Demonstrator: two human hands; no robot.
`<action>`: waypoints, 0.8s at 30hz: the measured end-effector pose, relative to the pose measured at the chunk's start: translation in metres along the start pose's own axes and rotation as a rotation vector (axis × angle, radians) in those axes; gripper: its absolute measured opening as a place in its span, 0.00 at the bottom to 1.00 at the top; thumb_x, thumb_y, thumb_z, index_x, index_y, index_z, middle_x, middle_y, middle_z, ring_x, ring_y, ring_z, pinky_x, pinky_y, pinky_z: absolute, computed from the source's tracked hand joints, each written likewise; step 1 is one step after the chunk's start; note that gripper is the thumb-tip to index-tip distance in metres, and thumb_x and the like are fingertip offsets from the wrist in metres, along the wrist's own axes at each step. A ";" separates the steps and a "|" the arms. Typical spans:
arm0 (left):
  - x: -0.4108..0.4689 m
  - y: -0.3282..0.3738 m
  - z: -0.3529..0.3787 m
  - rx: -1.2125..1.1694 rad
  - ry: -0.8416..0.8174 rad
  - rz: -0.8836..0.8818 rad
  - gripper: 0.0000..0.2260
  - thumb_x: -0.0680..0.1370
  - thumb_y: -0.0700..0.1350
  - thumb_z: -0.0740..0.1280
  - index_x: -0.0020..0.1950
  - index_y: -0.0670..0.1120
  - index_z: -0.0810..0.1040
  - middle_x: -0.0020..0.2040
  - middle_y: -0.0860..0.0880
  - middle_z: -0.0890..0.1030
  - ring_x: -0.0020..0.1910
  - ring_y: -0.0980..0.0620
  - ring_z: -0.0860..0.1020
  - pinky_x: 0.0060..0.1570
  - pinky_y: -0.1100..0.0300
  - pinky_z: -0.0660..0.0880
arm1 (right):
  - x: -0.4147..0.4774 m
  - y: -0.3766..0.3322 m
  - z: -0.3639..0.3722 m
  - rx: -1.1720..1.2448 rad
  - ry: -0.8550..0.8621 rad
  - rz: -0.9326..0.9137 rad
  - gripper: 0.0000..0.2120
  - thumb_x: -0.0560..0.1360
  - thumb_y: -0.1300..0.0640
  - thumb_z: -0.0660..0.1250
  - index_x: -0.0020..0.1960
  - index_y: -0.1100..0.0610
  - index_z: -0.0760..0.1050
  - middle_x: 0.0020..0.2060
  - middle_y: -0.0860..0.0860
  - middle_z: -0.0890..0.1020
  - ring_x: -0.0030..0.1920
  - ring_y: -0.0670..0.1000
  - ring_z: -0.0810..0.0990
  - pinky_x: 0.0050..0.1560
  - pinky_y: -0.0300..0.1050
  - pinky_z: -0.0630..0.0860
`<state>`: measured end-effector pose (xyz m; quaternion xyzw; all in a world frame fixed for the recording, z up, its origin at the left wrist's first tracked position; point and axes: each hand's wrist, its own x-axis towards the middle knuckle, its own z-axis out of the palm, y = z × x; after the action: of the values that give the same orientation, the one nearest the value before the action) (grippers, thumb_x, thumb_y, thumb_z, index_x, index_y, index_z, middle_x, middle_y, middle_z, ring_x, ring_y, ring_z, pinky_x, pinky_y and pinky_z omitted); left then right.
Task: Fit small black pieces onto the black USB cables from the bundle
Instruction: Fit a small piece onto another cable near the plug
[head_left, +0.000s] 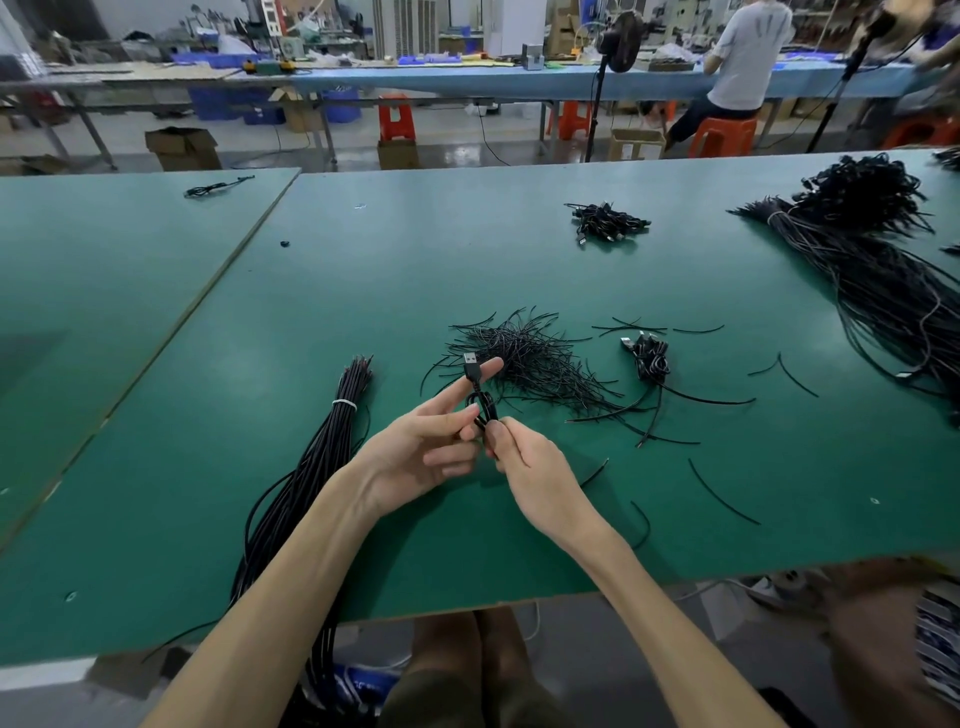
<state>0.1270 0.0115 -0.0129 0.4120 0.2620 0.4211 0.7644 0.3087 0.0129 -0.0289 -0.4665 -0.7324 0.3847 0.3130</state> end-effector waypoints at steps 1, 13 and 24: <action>0.000 0.000 -0.001 -0.005 0.002 -0.014 0.26 0.82 0.43 0.67 0.78 0.59 0.68 0.37 0.54 0.74 0.25 0.59 0.62 0.33 0.63 0.62 | 0.000 0.000 0.000 -0.016 -0.003 -0.003 0.17 0.87 0.46 0.52 0.44 0.49 0.71 0.36 0.44 0.78 0.40 0.50 0.77 0.50 0.60 0.76; 0.007 -0.010 -0.003 0.189 0.157 0.081 0.22 0.79 0.45 0.73 0.72 0.49 0.77 0.35 0.52 0.74 0.27 0.57 0.64 0.35 0.63 0.65 | 0.000 -0.001 0.000 0.025 -0.002 -0.004 0.17 0.87 0.47 0.53 0.45 0.48 0.74 0.35 0.38 0.79 0.39 0.45 0.75 0.48 0.54 0.74; 0.007 -0.014 0.002 0.320 0.216 0.200 0.19 0.80 0.42 0.71 0.71 0.48 0.78 0.37 0.48 0.73 0.32 0.54 0.69 0.37 0.61 0.65 | 0.000 0.000 -0.001 0.133 0.010 -0.009 0.19 0.87 0.48 0.54 0.47 0.56 0.76 0.33 0.44 0.73 0.36 0.46 0.70 0.43 0.55 0.69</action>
<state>0.1383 0.0121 -0.0240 0.5044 0.3638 0.4897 0.6111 0.3095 0.0134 -0.0284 -0.4433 -0.7058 0.4286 0.3489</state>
